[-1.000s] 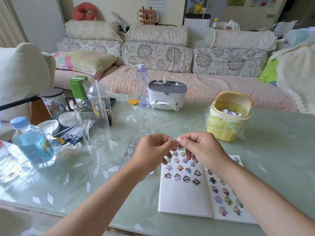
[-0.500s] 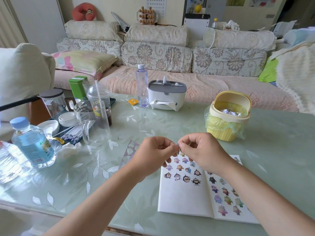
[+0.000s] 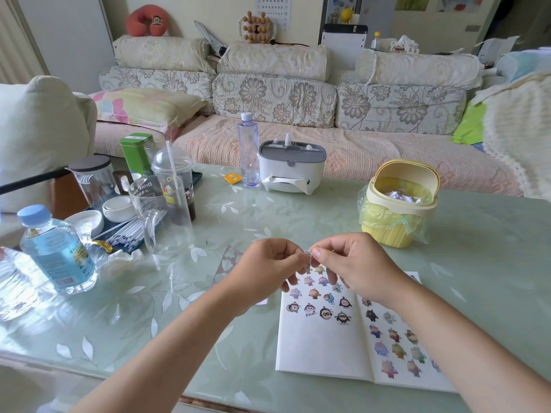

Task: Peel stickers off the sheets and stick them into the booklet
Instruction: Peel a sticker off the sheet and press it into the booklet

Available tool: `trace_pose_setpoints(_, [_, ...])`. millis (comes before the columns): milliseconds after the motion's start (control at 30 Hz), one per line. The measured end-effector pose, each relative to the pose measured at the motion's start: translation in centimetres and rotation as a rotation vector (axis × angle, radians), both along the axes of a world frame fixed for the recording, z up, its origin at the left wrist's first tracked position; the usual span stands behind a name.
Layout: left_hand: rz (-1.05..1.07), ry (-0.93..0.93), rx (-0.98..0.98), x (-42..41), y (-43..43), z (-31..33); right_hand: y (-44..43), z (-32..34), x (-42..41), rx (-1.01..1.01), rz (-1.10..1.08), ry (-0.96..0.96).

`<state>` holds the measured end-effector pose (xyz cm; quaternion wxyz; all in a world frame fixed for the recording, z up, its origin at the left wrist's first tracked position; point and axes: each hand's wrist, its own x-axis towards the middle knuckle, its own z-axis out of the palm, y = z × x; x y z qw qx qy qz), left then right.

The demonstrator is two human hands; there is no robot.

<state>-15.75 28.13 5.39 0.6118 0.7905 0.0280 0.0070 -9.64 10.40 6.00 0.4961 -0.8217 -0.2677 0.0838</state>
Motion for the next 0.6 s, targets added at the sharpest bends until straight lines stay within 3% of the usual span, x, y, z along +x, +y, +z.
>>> trace_pose_setpoints(600, [-0.02,0.009,-0.015,-0.29,0.2,0.36,-0.04,-0.03,0.13,0.068,-0.004,0.065])
